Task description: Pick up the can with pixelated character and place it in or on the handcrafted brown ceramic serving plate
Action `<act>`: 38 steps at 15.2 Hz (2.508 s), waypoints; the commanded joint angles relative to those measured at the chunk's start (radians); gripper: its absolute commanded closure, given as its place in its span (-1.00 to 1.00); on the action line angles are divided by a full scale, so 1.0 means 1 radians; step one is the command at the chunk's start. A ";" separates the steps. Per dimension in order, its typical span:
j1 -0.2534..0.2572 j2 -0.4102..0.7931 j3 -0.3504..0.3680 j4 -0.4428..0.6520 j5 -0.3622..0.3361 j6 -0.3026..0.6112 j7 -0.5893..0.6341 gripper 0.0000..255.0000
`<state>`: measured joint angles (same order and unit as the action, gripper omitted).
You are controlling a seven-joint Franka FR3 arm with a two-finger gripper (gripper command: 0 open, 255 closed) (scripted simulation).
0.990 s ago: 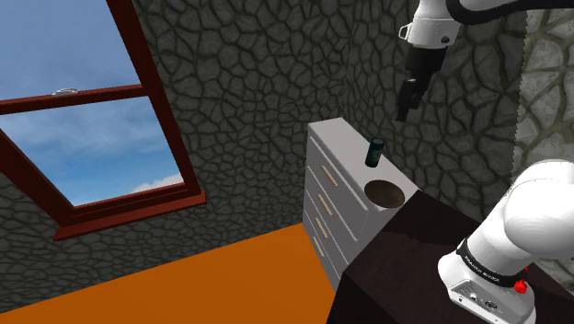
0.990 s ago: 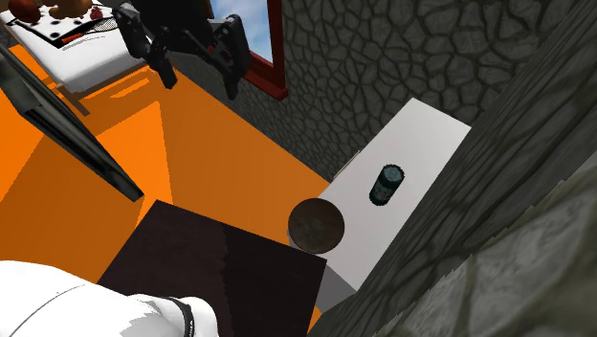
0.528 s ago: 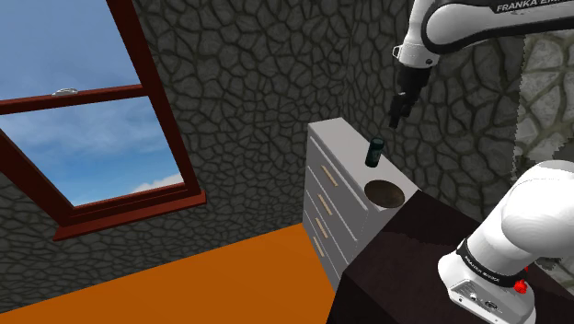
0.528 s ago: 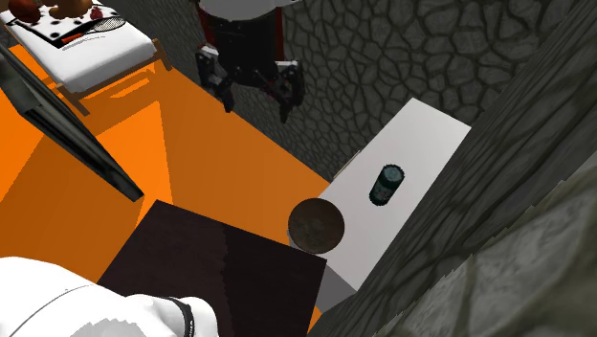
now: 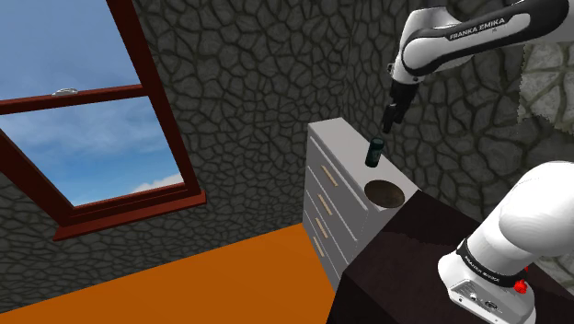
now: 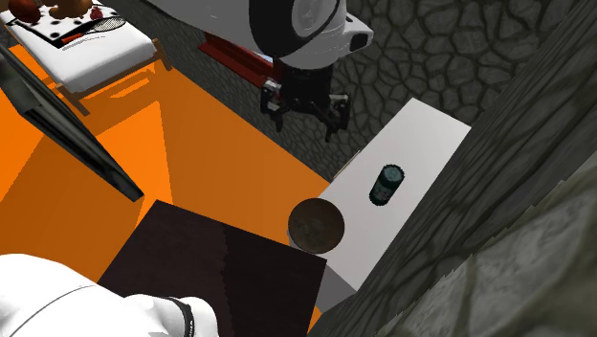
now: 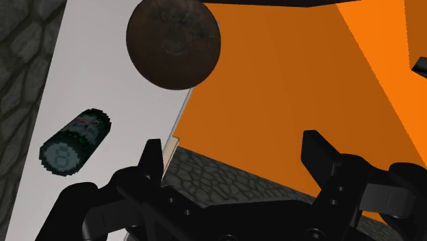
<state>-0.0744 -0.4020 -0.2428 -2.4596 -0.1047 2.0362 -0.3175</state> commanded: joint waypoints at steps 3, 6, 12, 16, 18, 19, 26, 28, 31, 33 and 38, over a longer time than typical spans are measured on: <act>-0.012 0.134 -0.053 0.031 0.010 0.110 -0.059 -1.00; -0.020 0.241 -0.091 0.068 0.035 0.183 -0.112 -1.00; -0.048 0.469 -0.142 0.175 0.135 0.298 -0.239 -1.00; -0.089 0.625 -0.145 0.273 0.223 0.348 -0.328 -1.00; -0.117 0.703 -0.138 0.329 0.265 0.364 -0.369 -1.00; -0.132 0.741 -0.133 0.359 0.284 0.371 -0.388 -1.00; -0.214 0.933 -0.096 0.513 0.366 0.403 -0.461 -1.00; -0.219 0.954 -0.088 0.514 0.375 0.421 -0.467 -1.00; -0.228 0.985 -0.077 0.518 0.389 0.448 -0.476 -1.00; -0.230 0.991 -0.075 0.519 0.392 0.453 -0.478 -1.00; -0.230 0.991 -0.075 0.519 0.392 0.453 -0.478 -1.00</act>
<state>-0.3041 0.5892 -0.3174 -1.9404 0.2869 2.4889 -0.7950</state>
